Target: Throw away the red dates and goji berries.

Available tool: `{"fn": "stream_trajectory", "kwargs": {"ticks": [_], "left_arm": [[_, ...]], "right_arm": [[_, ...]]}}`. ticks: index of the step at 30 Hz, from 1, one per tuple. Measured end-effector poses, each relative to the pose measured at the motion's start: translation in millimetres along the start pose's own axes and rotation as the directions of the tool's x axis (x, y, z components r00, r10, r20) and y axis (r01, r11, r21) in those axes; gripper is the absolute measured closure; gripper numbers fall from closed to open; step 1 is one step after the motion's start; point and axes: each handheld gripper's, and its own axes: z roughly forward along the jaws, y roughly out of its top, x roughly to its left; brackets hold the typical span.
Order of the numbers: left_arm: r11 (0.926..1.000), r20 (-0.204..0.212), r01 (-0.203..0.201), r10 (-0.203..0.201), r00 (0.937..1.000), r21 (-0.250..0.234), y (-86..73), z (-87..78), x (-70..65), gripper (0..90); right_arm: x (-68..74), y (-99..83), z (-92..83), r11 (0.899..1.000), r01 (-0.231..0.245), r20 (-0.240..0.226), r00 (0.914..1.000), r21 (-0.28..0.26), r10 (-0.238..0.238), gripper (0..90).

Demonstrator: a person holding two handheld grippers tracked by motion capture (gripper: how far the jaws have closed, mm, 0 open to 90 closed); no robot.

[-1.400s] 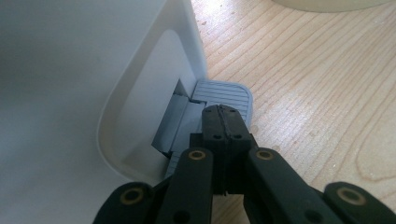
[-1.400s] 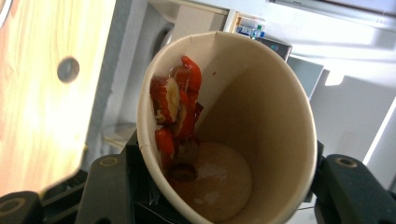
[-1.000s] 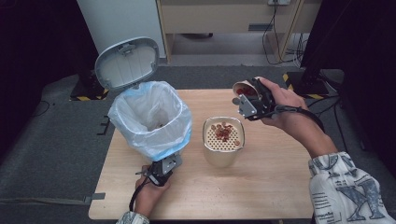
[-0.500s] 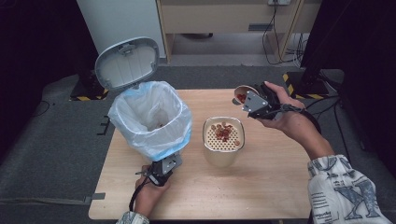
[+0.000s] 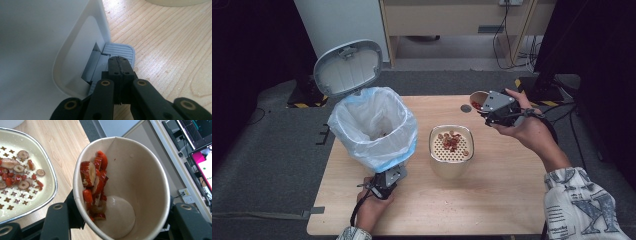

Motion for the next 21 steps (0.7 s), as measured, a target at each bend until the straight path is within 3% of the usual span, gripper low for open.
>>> {"fn": "stream_trajectory", "kwargs": {"ticks": [21], "left_arm": [[1.0,0.002,-0.004,0.004,1.0,0.002,-0.2,-0.2,0.7,89.2]], "right_arm": [[-4.4,-13.6,-0.5,0.996,-0.09,-0.042,0.995,-0.003,0.09,41.9]]}}
